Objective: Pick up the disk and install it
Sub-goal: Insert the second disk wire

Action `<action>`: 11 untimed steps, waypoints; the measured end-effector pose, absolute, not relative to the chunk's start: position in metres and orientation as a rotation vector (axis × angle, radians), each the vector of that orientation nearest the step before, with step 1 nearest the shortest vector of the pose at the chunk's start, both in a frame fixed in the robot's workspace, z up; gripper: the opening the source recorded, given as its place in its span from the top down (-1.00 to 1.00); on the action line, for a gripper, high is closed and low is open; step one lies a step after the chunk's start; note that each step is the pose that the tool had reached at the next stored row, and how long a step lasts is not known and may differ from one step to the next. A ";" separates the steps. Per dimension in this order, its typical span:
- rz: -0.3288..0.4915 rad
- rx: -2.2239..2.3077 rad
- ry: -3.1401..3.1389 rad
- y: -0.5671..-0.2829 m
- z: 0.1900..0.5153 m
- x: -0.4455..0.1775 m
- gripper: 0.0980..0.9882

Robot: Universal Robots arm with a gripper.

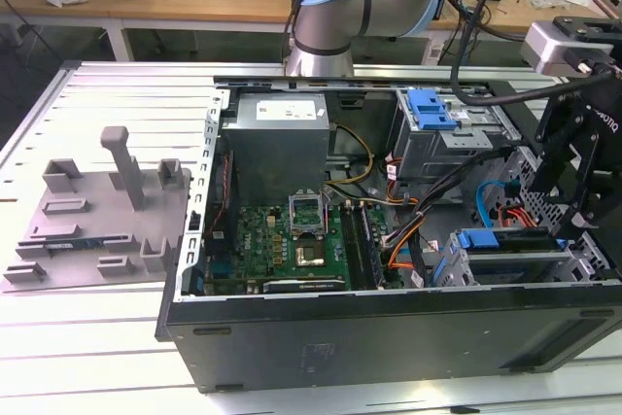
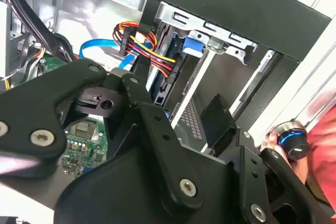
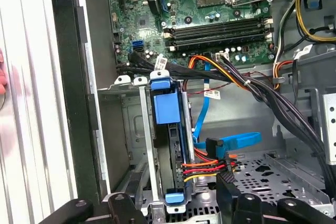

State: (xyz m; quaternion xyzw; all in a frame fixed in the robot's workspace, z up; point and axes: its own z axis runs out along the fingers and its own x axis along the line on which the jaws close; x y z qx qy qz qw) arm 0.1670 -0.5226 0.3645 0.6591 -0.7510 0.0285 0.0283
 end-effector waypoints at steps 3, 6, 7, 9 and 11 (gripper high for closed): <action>0.089 2.034 -2.317 -0.523 0.365 0.167 -0.27; 0.104 2.028 -2.310 -0.516 0.376 0.167 -0.27; 0.130 2.017 -2.298 -0.512 0.376 0.167 -0.27; 0.216 1.978 -2.254 -0.497 0.376 0.167 -0.27; 0.250 1.962 -2.236 -0.489 0.376 0.166 -0.27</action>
